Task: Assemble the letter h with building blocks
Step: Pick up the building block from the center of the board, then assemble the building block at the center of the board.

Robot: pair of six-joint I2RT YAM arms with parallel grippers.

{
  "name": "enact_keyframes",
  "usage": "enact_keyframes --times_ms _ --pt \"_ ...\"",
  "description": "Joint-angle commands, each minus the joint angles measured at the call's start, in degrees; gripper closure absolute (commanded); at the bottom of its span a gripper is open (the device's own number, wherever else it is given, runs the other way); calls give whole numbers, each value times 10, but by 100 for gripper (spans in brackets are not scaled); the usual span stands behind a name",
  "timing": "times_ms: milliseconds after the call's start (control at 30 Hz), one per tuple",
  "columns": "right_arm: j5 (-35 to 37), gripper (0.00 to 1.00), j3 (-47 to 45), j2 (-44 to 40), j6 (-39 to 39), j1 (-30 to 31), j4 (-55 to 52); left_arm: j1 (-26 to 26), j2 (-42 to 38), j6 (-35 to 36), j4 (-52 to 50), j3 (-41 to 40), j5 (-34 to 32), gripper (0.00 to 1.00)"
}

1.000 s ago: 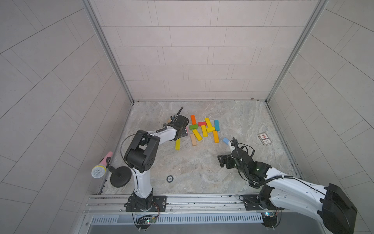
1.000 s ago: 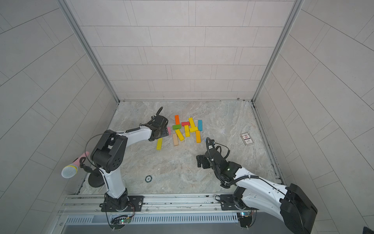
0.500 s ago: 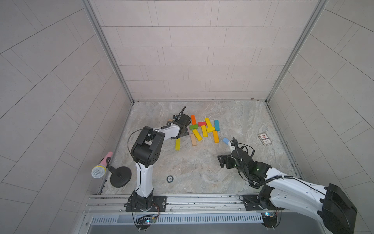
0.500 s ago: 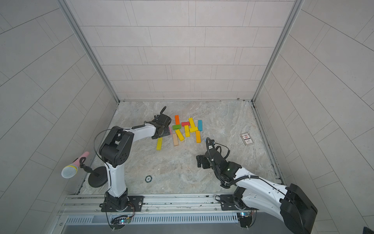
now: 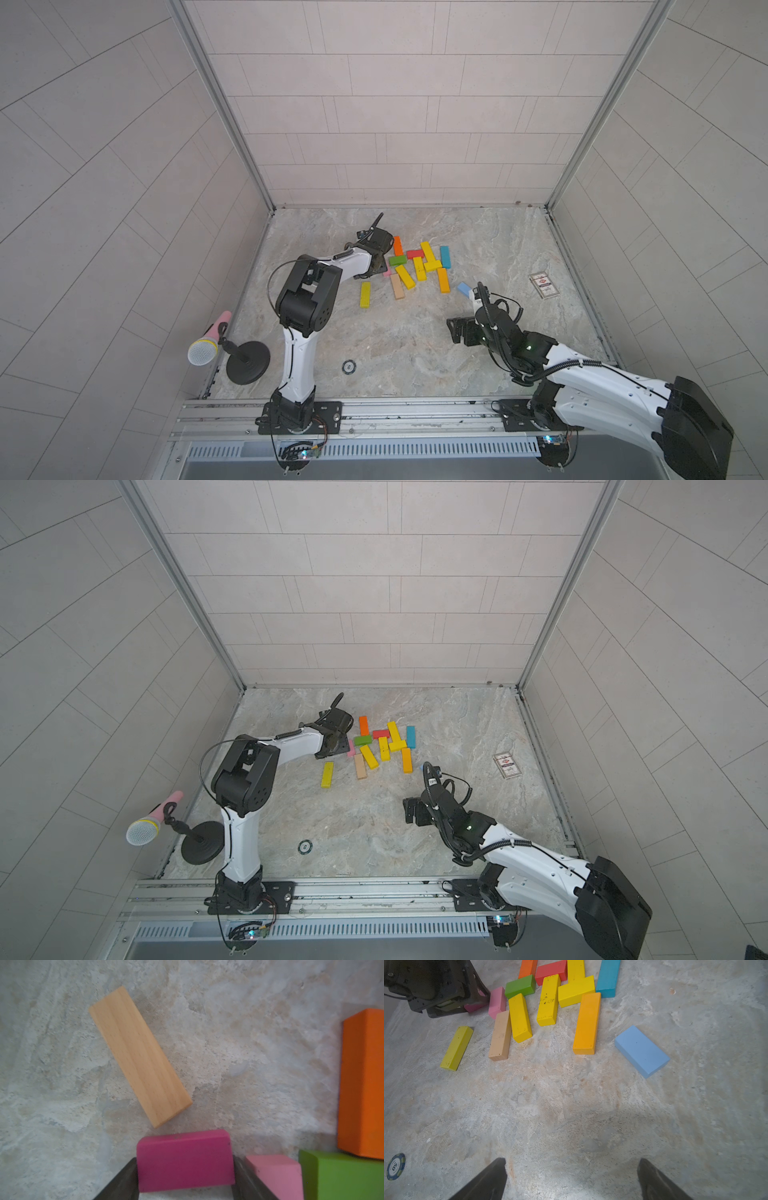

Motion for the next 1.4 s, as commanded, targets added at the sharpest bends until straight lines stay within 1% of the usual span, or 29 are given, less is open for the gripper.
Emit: enact_keyframes --times_ms 0,100,167,233,333,433,600,733,800,900,1033,1200,1367 --pt "2 0 -1 2 3 0 2 2 15 19 -25 6 -7 34" --pt "2 0 -1 3 4 0 3 2 11 37 -24 11 -15 39" --pt "4 0 -2 3 4 0 3 2 2 50 -25 13 -20 41" --pt "4 0 -2 5 4 -1 3 0 -21 59 -25 9 -24 42" --pt "1 0 -1 6 4 -1 4 -9 -78 67 -24 -10 -20 43" --pt "-2 0 -2 2 6 -1 3 -29 -144 75 -34 -37 -10 43" --pt "-5 0 -4 -10 7 -2 1 -74 -244 82 -91 -89 1 44" --pt "-8 0 -6 -16 9 -1 0 -108 -320 86 -144 -137 29 44" --pt "-11 0 -6 -16 10 -2 1 -124 -347 88 -170 -157 44 43" --pt "-14 0 -6 -20 11 -1 0 -139 -379 72 -200 -193 61 44" --pt "-12 0 -6 -23 11 -2 -1 -156 -402 46 -194 -245 70 43" --pt "-8 0 -6 -24 11 -2 -3 -166 -382 23 -160 -294 85 43" --pt "-3 0 -7 -24 10 -2 -5 -164 -368 15 -119 -320 92 43"
